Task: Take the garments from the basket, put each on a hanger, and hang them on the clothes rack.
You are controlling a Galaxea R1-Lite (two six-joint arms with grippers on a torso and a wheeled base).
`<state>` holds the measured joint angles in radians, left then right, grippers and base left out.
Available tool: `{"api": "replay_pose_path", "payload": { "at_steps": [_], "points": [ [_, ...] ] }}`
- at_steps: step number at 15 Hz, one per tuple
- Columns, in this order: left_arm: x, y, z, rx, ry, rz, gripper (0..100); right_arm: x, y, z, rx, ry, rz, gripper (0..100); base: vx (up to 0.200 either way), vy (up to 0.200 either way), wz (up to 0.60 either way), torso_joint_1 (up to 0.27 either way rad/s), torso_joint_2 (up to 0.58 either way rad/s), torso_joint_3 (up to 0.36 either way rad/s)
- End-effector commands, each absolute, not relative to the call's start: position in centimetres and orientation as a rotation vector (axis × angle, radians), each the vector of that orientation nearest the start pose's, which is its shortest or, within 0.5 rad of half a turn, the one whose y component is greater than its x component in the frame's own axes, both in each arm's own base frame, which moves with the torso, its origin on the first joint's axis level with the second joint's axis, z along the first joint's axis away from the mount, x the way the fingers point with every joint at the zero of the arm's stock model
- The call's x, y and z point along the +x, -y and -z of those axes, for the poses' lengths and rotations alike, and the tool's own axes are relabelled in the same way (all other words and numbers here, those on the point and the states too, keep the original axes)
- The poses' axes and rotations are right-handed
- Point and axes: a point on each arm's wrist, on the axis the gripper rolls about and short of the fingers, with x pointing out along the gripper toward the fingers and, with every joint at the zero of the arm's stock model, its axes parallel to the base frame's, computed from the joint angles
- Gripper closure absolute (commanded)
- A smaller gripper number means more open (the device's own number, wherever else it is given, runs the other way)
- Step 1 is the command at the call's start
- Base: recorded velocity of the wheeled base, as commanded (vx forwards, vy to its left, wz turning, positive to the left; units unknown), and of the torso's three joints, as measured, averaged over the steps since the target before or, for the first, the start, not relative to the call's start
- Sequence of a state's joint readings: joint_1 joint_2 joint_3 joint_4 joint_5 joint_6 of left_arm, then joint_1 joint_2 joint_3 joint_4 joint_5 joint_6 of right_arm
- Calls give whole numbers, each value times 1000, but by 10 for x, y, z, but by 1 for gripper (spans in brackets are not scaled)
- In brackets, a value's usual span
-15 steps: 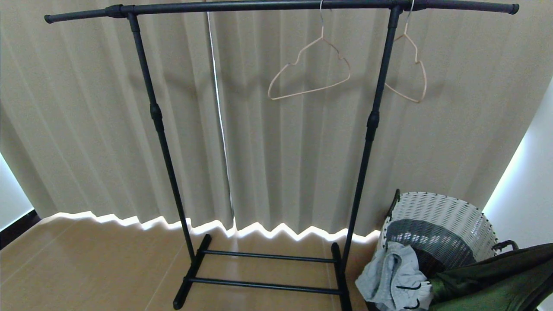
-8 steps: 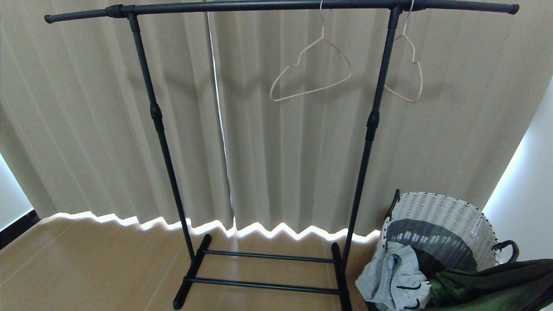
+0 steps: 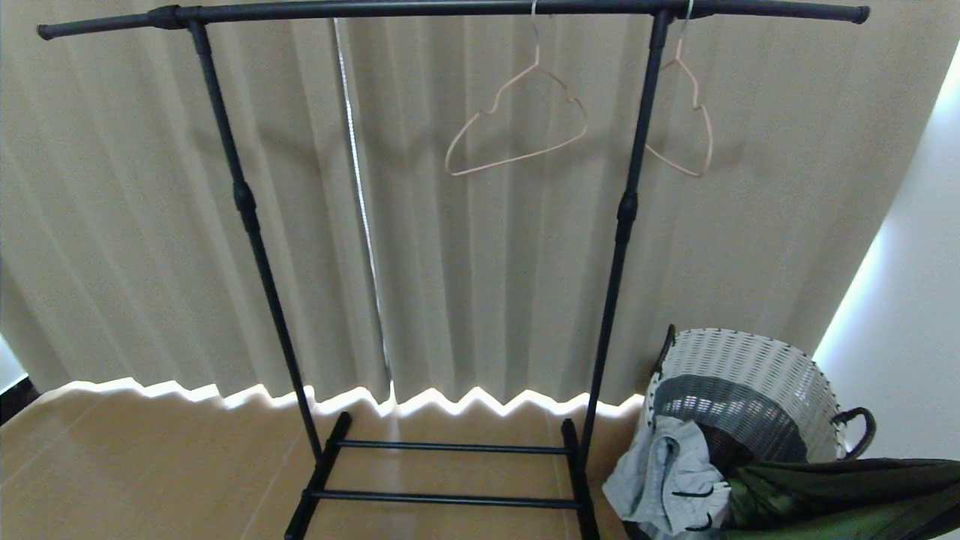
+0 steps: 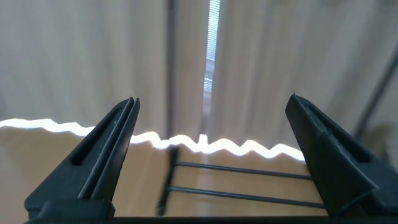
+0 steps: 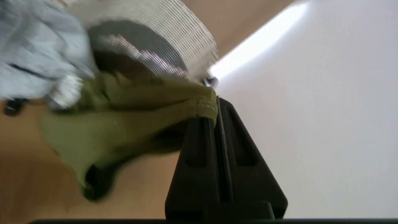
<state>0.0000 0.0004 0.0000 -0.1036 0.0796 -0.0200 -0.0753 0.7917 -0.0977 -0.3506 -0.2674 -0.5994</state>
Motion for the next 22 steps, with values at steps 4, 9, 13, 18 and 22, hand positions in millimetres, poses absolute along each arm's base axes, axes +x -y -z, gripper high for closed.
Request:
{"api": "replay_pose_path", "payload": {
  "at_steps": [4, 9, 13, 18, 22],
  "points": [
    [-23, -2, -86, -26, 105, -79, 0, 72, 11, -128, -622, -442, 225, 100, 0, 0, 0, 0, 0, 0],
    [-23, -2, -86, -26, 107, -79, 0, 75, 12, -134, -620, -433, 222, 100, 0, 0, 0, 0, 0, 0],
    [-23, -2, -86, -26, 107, -79, 0, 77, 12, -133, -621, -443, 218, 100, -200, 0, 0, 8, 1, 2],
    [-23, -2, -86, -27, 107, -78, 0, 77, 12, -134, -621, -445, 218, 100, -40, 0, 0, 0, 1, 0],
    [-23, -2, -86, -27, 107, -78, 0, 77, 12, -133, -621, -445, 218, 100, 0, 100, 0, 0, -4, 1]
  ]
}}
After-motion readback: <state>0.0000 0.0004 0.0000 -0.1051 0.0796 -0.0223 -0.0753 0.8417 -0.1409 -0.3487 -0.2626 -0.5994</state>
